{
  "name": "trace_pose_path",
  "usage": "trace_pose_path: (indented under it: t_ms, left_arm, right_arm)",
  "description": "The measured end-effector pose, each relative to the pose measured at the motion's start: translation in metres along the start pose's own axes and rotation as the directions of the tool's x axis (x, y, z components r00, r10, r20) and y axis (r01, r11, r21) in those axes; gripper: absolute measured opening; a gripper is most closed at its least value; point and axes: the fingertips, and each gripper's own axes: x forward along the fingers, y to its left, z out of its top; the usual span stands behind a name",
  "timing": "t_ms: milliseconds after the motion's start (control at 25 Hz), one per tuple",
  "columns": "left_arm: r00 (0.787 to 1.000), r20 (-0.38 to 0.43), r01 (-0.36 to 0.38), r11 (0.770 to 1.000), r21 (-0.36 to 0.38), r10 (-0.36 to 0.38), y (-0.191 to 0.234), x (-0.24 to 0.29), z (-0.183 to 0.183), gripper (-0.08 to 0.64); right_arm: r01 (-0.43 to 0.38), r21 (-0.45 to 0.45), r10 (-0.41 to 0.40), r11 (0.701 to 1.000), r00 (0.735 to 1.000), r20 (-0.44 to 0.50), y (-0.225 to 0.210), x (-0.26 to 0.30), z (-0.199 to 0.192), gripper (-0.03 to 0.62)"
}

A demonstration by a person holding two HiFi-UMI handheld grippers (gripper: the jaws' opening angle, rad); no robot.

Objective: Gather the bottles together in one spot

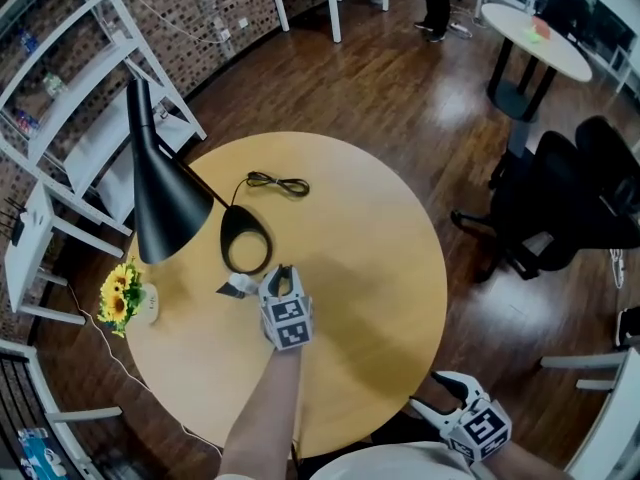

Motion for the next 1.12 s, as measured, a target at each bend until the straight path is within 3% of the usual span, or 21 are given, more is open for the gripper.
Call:
trace_pose_path:
  t_ms: [280, 600, 840, 1120]
  left_arm:
    - [1.0, -0.003, 0.015, 1.0, 0.016, -0.015, 0.003, -0.004, -0.004, 0.08]
    - [0.997, 0.065, 0.034, 0.997, 0.063, -0.038, -0.002, -0.031, 0.018, 0.104]
    - [0.992, 0.115, 0.042, 0.998, 0.04, -0.046, -0.005, -0.095, 0.036, 0.11]
    - [0.997, 0.066, 0.05, 0.997, -0.059, -0.046, 0.018, -0.211, 0.011, 0.11]
  right_arm:
    - [0.01, 0.006, -0.009, 1.0, 1.0, -0.012, 0.006, -0.001, -0.006, 0.27]
    - [0.006, -0.005, -0.006, 1.0, 1.0, 0.014, 0.016, 0.0, -0.004, 0.27]
    - [-0.042, -0.044, 0.044, 0.998, 0.998, 0.048, 0.03, 0.01, 0.013, 0.27]
    - [-0.154, -0.11, 0.166, 0.982, 0.981, 0.104, 0.076, 0.031, 0.039, 0.27]
